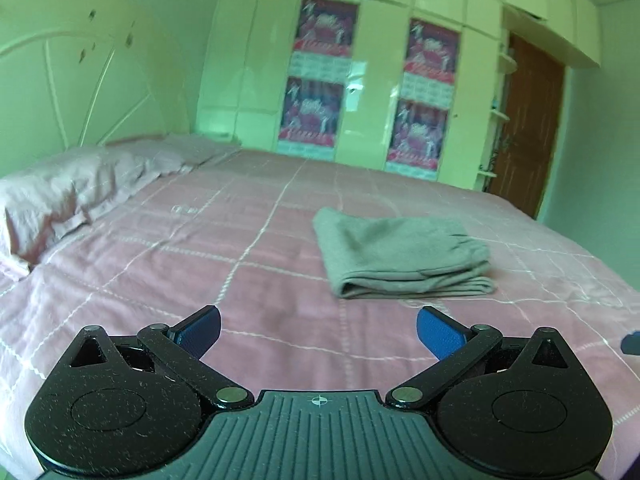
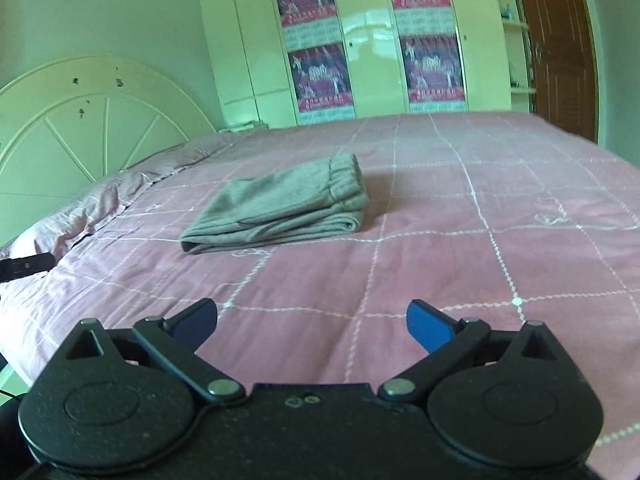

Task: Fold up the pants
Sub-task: 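Set the folded sweatpants down on the bed and open both tools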

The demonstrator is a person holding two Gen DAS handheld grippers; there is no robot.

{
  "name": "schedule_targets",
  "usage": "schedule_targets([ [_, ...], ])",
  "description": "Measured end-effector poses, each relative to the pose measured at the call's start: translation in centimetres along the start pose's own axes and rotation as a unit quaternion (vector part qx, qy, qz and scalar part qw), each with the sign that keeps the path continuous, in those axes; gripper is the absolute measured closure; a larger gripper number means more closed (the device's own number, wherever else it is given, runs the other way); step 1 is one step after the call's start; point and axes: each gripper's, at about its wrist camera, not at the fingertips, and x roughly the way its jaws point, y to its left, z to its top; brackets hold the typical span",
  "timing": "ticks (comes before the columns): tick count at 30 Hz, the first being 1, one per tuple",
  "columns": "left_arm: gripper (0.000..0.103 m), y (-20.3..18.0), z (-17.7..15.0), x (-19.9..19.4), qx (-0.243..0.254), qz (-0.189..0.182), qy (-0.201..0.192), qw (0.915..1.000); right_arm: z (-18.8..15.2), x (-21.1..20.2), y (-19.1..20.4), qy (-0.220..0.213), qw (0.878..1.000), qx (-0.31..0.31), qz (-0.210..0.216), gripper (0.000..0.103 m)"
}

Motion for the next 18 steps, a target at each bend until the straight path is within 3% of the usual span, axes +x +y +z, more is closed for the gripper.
schedule_targets([
  [4, 0.0, -3.2, -2.6, -3.0, 0.019, -0.03, -0.016, 0.9992, -2.0, -2.5, 2.1, -0.041, 0.999, 0.012, 0.0, 0.006],
  [8, 0.0, -5.0, -4.7, -3.8, 0.019, -0.055, -0.003, 0.9983, -2.5, -2.1, 3.6, -0.033, 0.999, -0.002, -0.015, 0.006],
  [10, 0.0, -5.5, -5.4, -4.2, 0.031, -0.049, -0.004, 0.9983, -2.9, -2.0, 4.3, -0.035, 0.999, -0.027, -0.03, 0.006],
  [18, 0.0, -5.9, -5.6, -5.3, 0.032, -0.05, -0.006, 0.9982, -3.2, -2.9, 6.1, -0.059, 0.995, -0.071, -0.02, 0.006],
])
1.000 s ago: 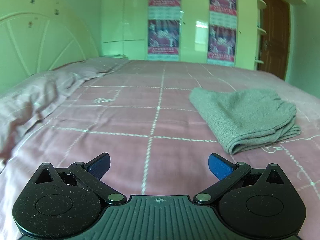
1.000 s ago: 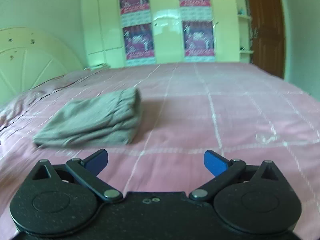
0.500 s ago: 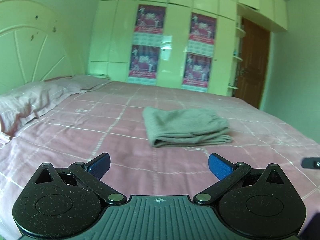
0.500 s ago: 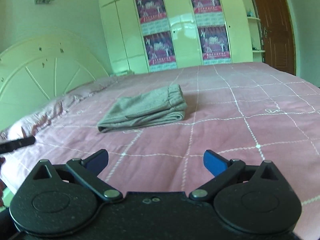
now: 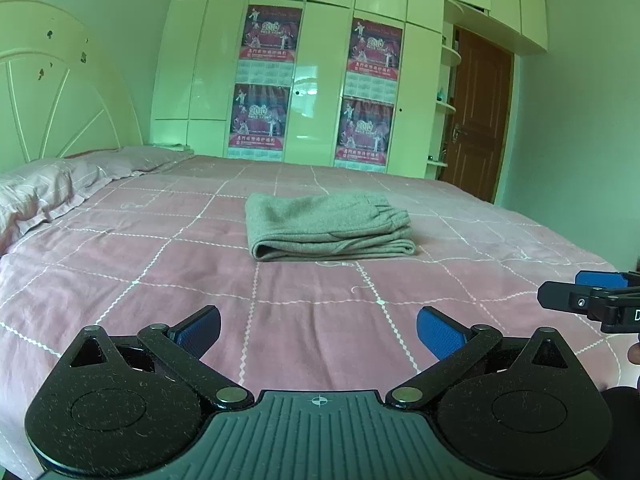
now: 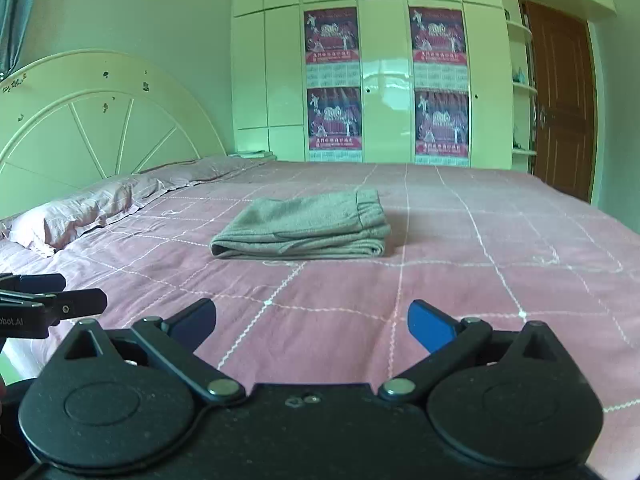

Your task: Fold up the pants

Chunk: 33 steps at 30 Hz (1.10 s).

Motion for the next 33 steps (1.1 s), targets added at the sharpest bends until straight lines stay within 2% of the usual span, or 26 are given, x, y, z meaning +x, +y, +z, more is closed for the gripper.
schedule_targets([
  [7, 0.0, -0.58, -0.06, -0.37, 0.013, 0.0, -0.011, 0.9999, 0.18, -0.2, 0.22, -0.006, 1.0, 0.002, 0.003, 0.006],
  [33, 0.0, -0.9, -0.06, -0.6, 0.021, -0.005, -0.01, 0.9997, 0.23, 0.01, -0.46, 0.002, 1.0, 0.021, 0.004, 0.006],
])
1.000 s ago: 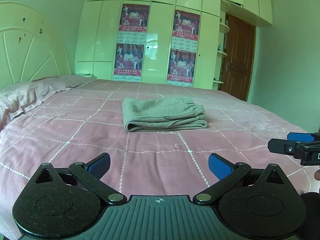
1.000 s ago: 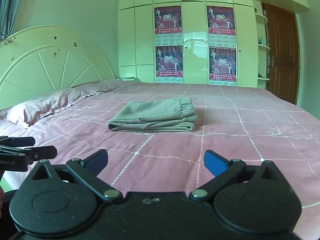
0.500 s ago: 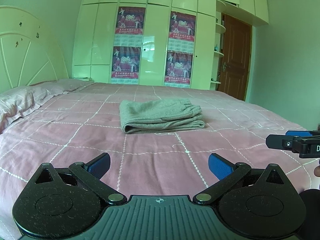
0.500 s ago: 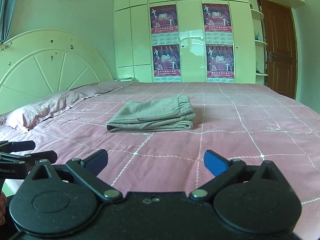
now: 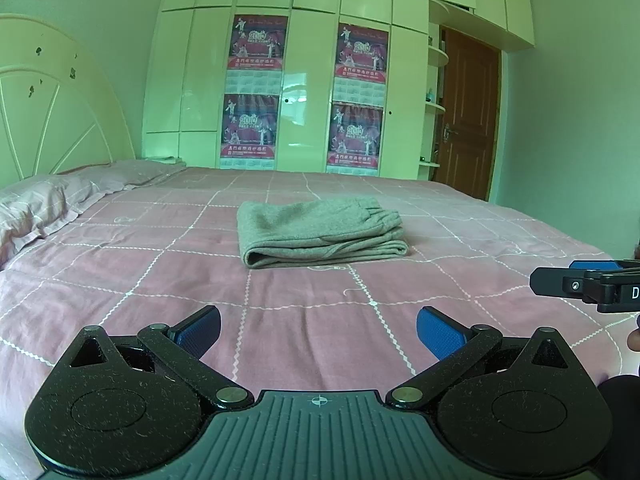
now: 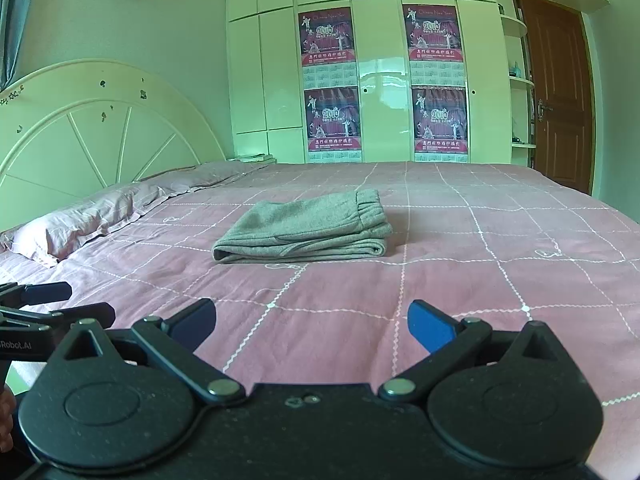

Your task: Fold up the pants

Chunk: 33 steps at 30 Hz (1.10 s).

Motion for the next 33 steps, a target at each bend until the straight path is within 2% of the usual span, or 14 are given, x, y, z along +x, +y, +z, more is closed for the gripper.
schedule_targets([
  [33, 0.0, -0.47, 0.06, -0.23, 0.015, -0.008, -0.007, 0.9998, -0.07, 0.17, 0.34, 0.009, 1.0, 0.004, 0.002, 0.006],
])
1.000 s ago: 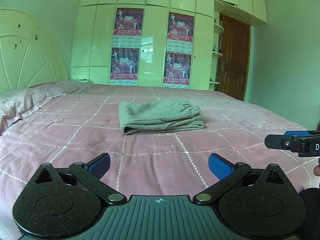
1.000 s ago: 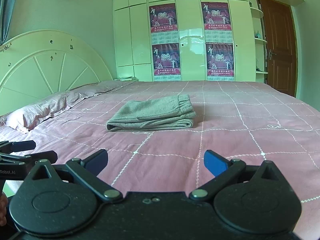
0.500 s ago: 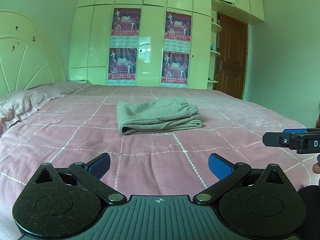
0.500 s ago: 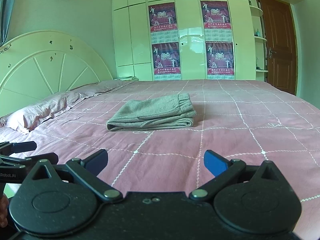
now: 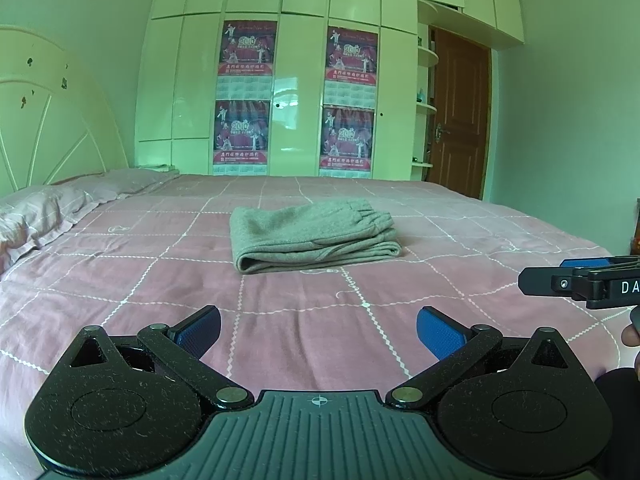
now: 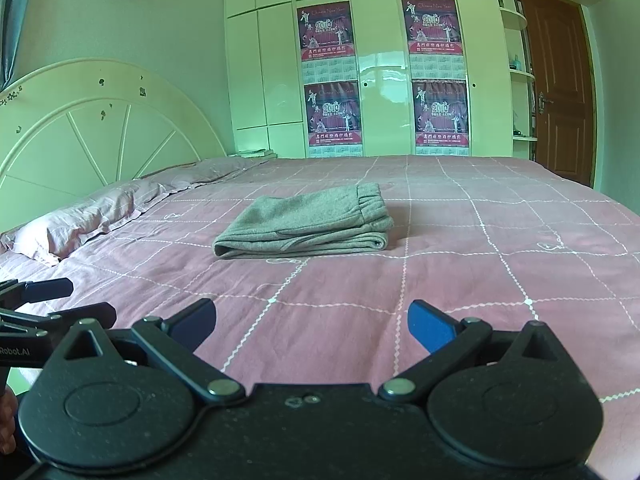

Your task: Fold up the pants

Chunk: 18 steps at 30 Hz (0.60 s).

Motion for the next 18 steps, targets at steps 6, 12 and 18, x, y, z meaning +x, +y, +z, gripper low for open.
schedule_targets([
  [6, 0.0, -0.08, 0.02, -0.19, 0.0, -0.001, -0.004, 1.0, -0.03, 0.0, 0.04, 0.0, 1.0, 0.001, 0.0, 0.006],
  [12, 0.0, -0.08, -0.01, -0.51, 0.002, -0.005, -0.013, 0.9999, -0.01, -0.02, -0.01, 0.0, 1.0, 0.001, 0.0, 0.006],
  [18, 0.0, -0.03, -0.07, -0.57, 0.006, -0.004, -0.014, 0.9999, -0.02, -0.02, 0.0, 0.0, 1.0, 0.001, 0.0, 0.006],
])
